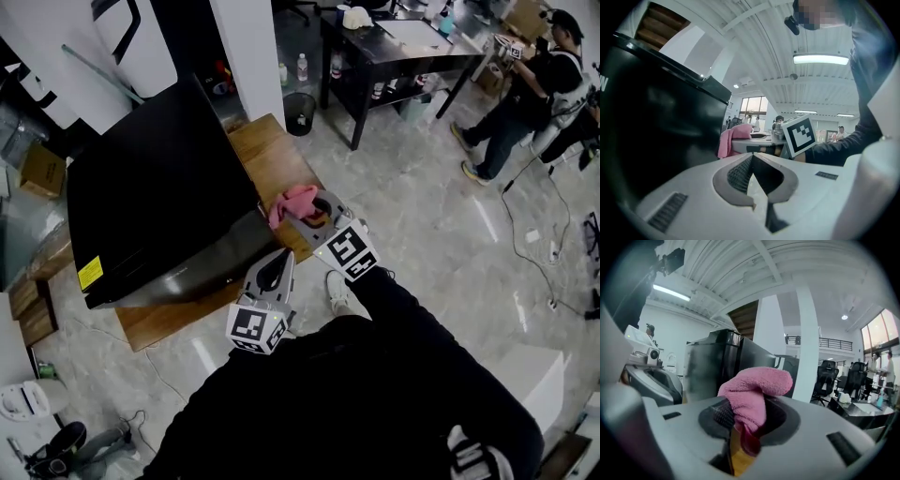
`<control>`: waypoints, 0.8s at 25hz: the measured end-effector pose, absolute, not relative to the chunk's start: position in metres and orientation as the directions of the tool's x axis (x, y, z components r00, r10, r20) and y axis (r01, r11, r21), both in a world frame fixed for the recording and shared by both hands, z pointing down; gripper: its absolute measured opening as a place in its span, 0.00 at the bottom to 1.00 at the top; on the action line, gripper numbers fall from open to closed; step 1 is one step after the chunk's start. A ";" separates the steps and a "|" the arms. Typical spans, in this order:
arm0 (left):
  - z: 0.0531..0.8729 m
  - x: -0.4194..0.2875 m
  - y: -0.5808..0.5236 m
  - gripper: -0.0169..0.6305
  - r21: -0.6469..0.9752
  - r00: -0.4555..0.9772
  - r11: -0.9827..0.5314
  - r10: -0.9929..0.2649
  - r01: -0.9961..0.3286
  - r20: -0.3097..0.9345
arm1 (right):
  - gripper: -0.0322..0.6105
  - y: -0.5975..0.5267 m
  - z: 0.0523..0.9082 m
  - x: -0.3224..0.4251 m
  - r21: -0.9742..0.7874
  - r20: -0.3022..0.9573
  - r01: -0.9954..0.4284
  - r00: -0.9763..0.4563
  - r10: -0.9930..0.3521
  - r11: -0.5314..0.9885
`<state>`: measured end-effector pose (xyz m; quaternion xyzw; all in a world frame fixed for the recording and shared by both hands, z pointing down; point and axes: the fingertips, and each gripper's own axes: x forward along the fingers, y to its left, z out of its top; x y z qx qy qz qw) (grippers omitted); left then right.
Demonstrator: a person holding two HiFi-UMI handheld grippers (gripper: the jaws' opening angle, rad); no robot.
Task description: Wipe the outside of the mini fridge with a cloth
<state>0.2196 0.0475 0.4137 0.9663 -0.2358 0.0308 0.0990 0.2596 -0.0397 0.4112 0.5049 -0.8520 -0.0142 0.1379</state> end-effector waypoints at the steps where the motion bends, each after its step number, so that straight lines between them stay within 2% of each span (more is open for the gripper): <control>1: 0.411 0.227 0.044 0.04 0.180 0.881 -0.863 -0.461 -0.473 0.103 | 0.24 -0.046 0.409 0.263 0.148 0.204 -0.841 -0.489 -0.848 0.520; 8: 0.412 0.258 0.025 0.04 0.148 0.839 -0.826 -0.538 -0.544 0.083 | 0.23 -0.083 0.386 0.257 0.041 0.046 -0.709 -0.703 -0.710 0.705; 15: 0.417 0.286 0.001 0.04 0.153 0.789 -0.774 -0.602 -0.615 0.123 | 0.22 -0.129 0.388 0.257 0.029 -0.006 -0.638 -0.770 -0.638 0.769; 20: 0.412 0.297 -0.033 0.04 0.117 0.720 -0.711 -0.686 -0.694 0.102 | 0.22 -0.175 0.398 0.257 0.005 -0.012 -0.595 -0.803 -0.595 0.803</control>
